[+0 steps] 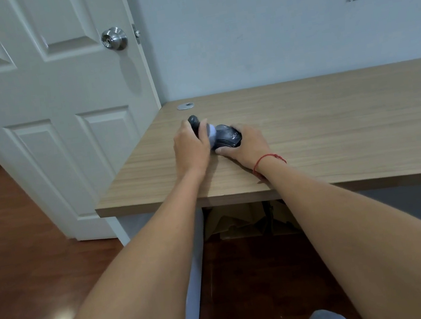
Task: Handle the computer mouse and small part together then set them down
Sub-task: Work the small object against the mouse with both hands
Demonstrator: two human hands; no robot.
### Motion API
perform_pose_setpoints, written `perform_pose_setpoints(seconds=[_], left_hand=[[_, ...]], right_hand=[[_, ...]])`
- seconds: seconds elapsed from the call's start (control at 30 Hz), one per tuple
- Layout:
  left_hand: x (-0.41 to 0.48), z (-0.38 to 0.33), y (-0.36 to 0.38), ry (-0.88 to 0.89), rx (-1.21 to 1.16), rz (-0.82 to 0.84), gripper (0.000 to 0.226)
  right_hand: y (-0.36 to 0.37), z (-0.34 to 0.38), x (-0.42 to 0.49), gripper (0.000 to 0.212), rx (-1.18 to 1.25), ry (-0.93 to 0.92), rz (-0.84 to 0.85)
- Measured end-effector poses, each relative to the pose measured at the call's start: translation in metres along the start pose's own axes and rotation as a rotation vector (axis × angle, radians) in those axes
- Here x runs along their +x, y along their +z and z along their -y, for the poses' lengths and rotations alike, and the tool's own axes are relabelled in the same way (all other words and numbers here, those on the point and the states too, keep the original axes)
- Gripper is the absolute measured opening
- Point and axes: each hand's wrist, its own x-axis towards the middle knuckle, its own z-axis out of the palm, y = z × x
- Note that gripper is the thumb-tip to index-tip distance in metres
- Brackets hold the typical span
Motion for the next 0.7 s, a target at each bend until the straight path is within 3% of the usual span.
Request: perform_pose_setpoints(seconds=[0.1,0.27,0.37,0.47,0.6,0.7], left_hand=[[0.004,0.008,0.0,-0.126,0.119,-0.03,0.034],[0.002,-0.003,-0.001,-0.015,-0.032,-0.121,0.037],[0.001,0.002,0.002,-0.017,0.112,-0.039,0.034],[0.002,0.006,0.0,-0.105,0.151,-0.084,0.033],[-0.001,-0.008,0.0,0.069,-0.056,-0.108,0.032],[-0.003,-0.006,0.0,0.067,-0.035,-0.062,0.027]], right_hand=[[0.0,0.001,-0.001,0.056,-0.007,-0.013,-0.004],[-0.001,0.003,-0.001,0.053,-0.046,-0.042,-0.013],[-0.001,0.003,-0.002,0.05,-0.045,-0.039,-0.012],[0.0,0.002,-0.003,0.053,-0.034,-0.055,-0.02],[0.0,0.006,-0.002,0.062,-0.039,-0.101,-0.027],[-0.001,0.005,-0.003,0.06,0.016,-0.096,-0.021]])
